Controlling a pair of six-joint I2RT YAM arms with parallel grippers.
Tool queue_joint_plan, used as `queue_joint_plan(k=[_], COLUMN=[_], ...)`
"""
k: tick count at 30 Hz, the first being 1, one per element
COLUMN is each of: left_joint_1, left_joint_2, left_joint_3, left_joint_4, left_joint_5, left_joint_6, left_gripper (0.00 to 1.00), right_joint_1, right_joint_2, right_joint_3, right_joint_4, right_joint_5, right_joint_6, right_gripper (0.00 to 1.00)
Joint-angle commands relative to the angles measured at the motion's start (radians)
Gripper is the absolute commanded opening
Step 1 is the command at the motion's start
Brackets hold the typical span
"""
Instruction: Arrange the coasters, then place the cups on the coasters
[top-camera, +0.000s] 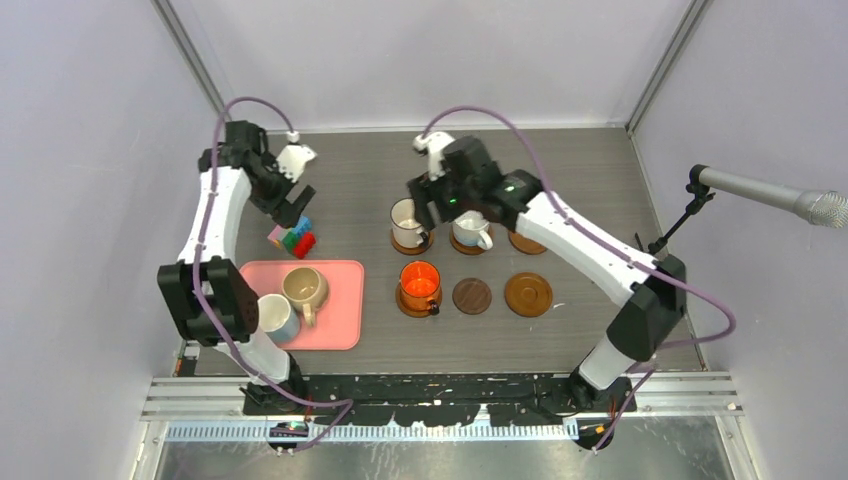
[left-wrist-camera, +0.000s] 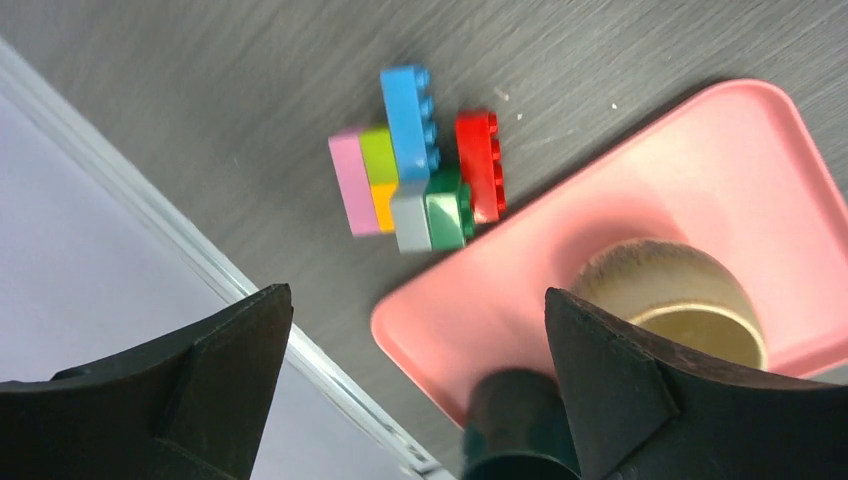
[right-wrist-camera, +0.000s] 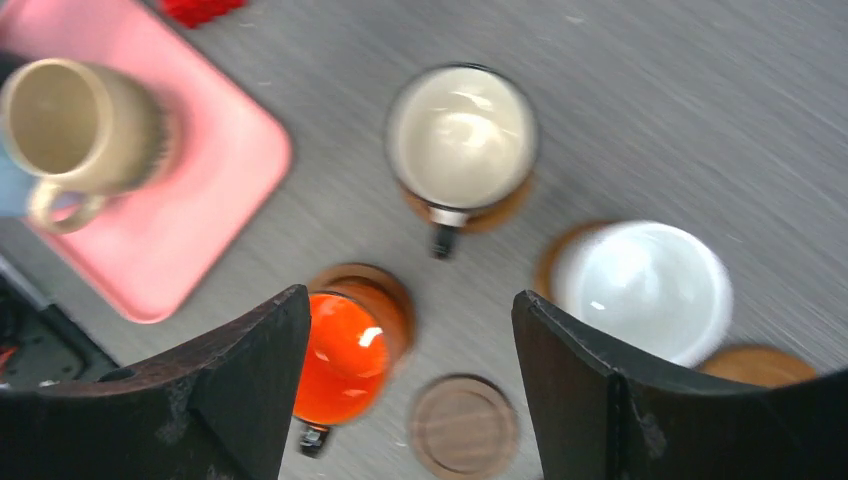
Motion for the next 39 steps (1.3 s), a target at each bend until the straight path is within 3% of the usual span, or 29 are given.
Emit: queue_joint_plan(k=[1, 7, 11, 18, 23, 33, 39], left_joint_1=[0.097, 0.162, 0.186, 0.211, 0.212, 0.212, 0.214], left_joint_2=[-0.093, -0.175, -0.206, -0.249, -0.274, -0.319, -0.327], left_joint_3=[0.016, -0.004, -0.008, -0.019, -0.036, -0.070, -0.097], left_joint_4=[-0.085, -0.075, -0.076, -0.055, -0.048, -0.020, -0.006], left_joint_5=[0.108, 0.093, 0.085, 0.136, 0.121, 0.104, 0.094], left_joint_6=[-0.173, -0.329, -0.428, -0.521, -0.504, -0.482, -0.470], left_gripper=[1.00, 1.00, 1.00, 1.00, 1.00, 1.00, 1.00], right_joint_1=[0.169, 0.378, 0.503, 0.614, 0.629, 0.628, 0.623], right_joint_2=[0.114, 0.297, 0.402, 0.530, 0.596, 0.741, 0.777], right_joint_3=[0.121, 0.274, 0.365, 0.465, 0.515, 0.666, 0.671], right_joint_4=[0.019, -0.005, -0.023, -0.003, 0.009, -0.038, -0.047], right_joint_5=[0.080, 0.144, 0.277, 0.352, 0.335, 0.441, 0.451], right_joint_6=[0.109, 0.231, 0.333, 0.412, 0.448, 0.497, 0.498], right_gripper=[0.78, 0.81, 0.82, 0.82, 0.82, 0.82, 0.82])
